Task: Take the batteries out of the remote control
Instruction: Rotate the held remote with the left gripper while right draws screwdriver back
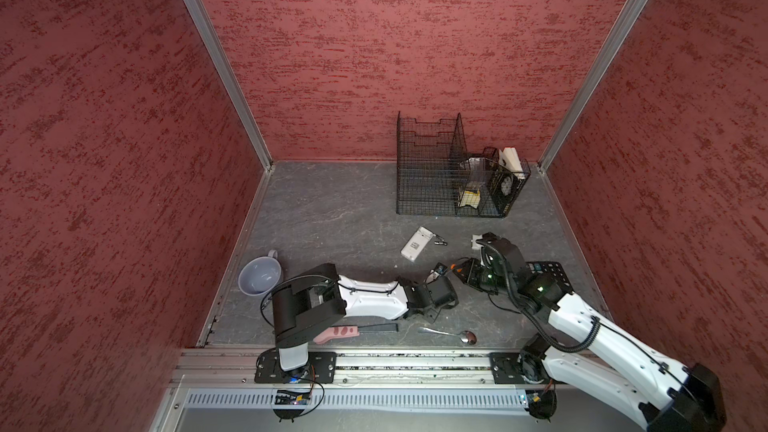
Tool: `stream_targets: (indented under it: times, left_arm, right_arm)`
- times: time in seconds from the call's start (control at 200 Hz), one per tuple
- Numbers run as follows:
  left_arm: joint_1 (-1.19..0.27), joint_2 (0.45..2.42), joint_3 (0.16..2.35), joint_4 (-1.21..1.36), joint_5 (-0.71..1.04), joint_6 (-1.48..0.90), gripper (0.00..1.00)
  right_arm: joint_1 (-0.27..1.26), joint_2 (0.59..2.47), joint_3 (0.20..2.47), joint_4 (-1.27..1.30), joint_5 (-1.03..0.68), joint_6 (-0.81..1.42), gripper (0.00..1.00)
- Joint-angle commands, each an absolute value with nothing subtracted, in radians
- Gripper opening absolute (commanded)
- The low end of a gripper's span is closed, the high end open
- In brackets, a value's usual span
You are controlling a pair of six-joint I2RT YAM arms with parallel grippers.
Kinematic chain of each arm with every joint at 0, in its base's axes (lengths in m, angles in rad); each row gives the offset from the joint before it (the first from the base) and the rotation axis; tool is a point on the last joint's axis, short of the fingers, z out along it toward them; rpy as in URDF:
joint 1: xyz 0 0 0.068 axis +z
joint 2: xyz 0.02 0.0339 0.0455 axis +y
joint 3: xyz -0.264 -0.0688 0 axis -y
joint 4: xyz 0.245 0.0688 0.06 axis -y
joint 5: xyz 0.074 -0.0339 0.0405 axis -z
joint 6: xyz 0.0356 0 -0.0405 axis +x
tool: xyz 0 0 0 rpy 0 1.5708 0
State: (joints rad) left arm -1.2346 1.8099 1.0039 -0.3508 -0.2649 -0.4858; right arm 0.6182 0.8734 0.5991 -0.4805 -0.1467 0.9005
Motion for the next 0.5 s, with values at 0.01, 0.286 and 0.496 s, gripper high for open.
stream_targets:
  times: [0.01,0.286,0.496]
  left_arm:
    - [-1.233,1.871,0.950,-0.541,-0.157,-0.531,0.64]
    - [-1.235,1.874,0.918,-0.570,-0.176,-0.571,0.67]
    - [-1.231,1.866,0.899,-0.619,-0.230,-0.616,0.72]
  right_arm:
    - [0.614,0.838,0.604,-0.500,-0.137,0.896,0.00]
    - [0.614,0.789,0.584,-0.504,-0.132,0.906,0.00]
    - [0.614,0.792,0.592,-0.519,-0.130,0.883,0.00]
